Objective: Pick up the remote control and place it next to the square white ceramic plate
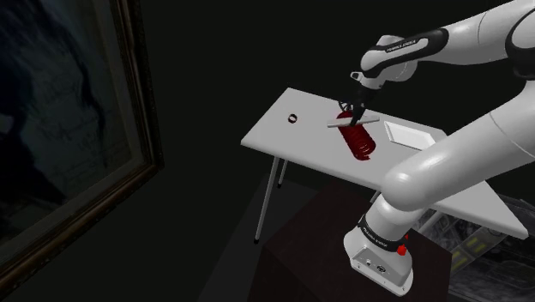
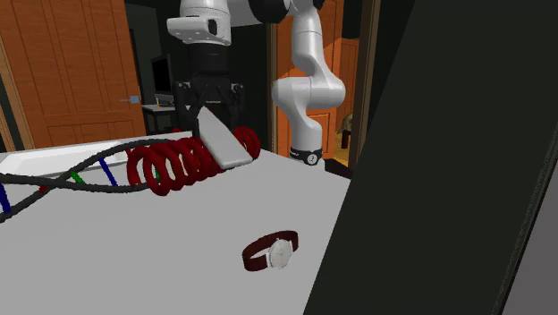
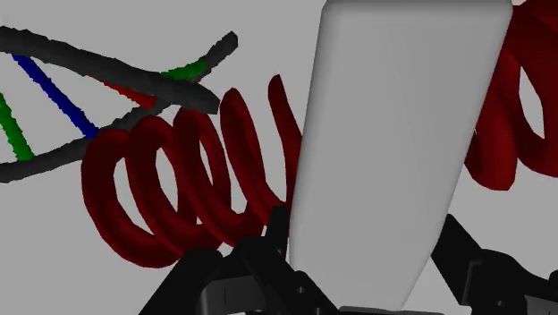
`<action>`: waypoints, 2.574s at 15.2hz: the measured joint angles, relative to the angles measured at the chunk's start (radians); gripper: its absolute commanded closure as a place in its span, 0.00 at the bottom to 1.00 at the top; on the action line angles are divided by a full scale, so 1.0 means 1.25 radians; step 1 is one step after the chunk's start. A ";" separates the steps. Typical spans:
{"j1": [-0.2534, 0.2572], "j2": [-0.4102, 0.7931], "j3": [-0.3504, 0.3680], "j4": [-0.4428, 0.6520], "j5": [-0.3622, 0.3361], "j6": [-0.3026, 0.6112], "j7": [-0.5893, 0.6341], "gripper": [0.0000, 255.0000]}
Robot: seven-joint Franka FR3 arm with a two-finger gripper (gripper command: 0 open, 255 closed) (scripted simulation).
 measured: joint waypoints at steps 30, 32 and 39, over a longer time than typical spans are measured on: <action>-0.007 0.329 -0.686 0.265 0.169 -0.032 -0.790 1.00; -0.114 0.459 -0.642 0.315 0.337 -0.055 -0.938 1.00; -0.478 0.669 -0.449 0.511 0.526 -0.140 -1.144 1.00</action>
